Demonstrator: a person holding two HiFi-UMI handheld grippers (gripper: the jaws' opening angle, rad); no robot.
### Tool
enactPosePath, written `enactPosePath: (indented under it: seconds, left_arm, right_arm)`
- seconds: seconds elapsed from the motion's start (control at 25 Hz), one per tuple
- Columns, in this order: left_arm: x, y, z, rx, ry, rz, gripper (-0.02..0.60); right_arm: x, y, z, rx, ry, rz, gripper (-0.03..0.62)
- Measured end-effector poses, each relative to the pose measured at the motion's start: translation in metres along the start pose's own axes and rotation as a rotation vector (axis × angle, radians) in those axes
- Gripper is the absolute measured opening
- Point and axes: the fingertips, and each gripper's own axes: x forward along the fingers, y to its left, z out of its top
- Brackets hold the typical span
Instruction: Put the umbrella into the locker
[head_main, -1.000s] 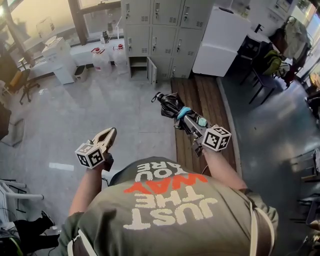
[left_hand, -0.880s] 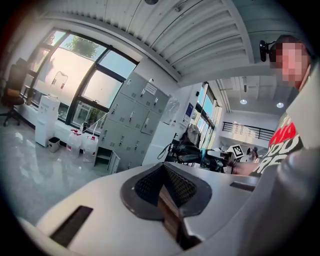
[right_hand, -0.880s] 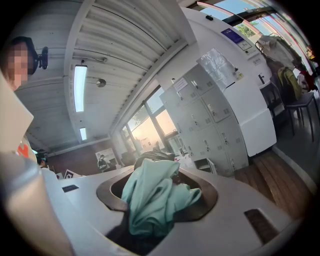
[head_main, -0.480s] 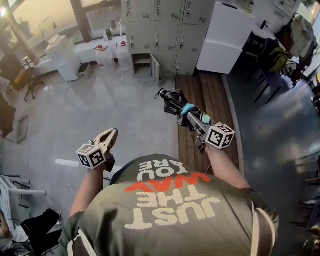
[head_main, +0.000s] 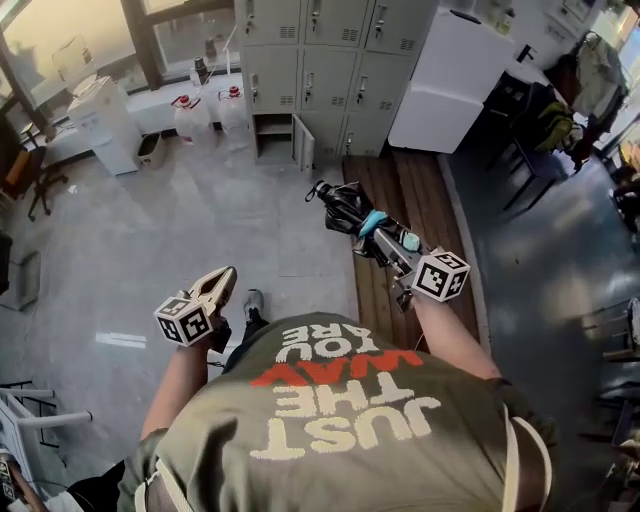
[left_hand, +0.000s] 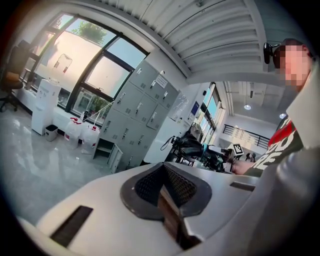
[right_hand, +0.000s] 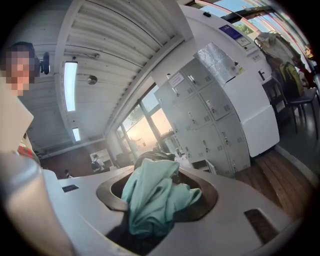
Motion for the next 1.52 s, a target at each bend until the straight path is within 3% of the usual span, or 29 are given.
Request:
enactPosePath:
  seconds: [0.16,0.28,0.44,0.6,0.8,1.08,1.32,1.52]
  left_arm:
    - [0.044,0.094,0.037,-0.012,0.017,-0.062,0.008]
    - [0.08,0.159,0.089,-0.008,0.051,-0.115,0.009]
    - [0.121,0.229,0.167,0.025,0.07,-0.181,0.008]
    - [0.148,0.287,0.212,0.011,0.071,-0.202,0.008]
    - [0.168,0.32,0.221,-0.017,0.093,-0.229,0.008]
    - [0.201,0.357,0.23,-0.052,0.137,-0.2,0.008]
    - [0.245,0.382,0.236,-0.042,0.136,-0.145,0.008]
    - [0.324,0.405,0.251,-0.052,0.135,-0.08,0.008]
  right_arm:
    - [0.09,-0.011,0.014,0.026,-0.052,-0.02,0.219]
    - [0.171,-0.012,0.037,0.063,-0.083,-0.037,0.219]
    - [0.274,-0.005,0.078,0.062,-0.097,-0.034,0.219]
    - [0.347,-0.003,0.099,0.074,-0.095,-0.03,0.219]
    - [0.39,-0.014,0.104,0.076,-0.075,-0.056,0.219]
    - [0.43,-0.062,0.121,0.109,-0.078,-0.077,0.219]
    - [0.48,-0.118,0.13,0.13,-0.077,-0.016,0.219]
    - [0.529,-0.193,0.165,0.129,-0.063,0.057,0.219]
